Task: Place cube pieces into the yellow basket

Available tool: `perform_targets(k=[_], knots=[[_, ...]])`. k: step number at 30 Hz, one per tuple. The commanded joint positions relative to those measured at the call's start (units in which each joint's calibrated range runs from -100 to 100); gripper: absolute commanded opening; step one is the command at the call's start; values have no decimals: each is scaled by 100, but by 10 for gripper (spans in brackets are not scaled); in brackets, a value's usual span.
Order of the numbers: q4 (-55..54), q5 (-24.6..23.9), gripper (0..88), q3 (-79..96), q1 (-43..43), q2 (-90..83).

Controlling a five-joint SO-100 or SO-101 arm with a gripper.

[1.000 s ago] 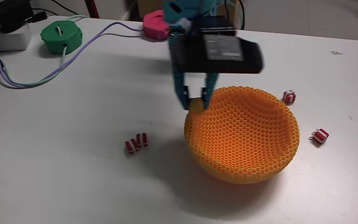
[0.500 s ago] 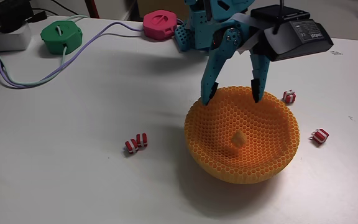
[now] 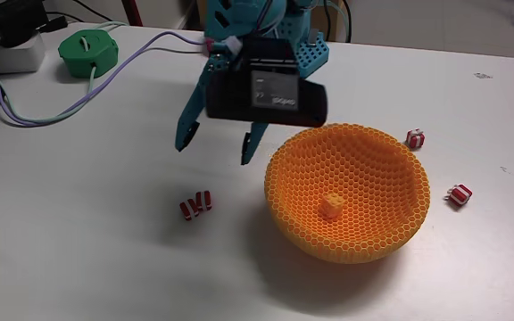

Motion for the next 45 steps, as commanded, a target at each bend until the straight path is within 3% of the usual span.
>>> perform_targets(k=[1, 14, 33, 41, 45], knots=[[-536, -29, 358, -230, 285, 514], [-2421, -171, 329, -96, 434, 2399], [-2343, -200, 238, 30, 807, 2597], [-2299, -239, 149, 87, 816, 2607], [-2543, -220, 49, 155, 816, 2654]])
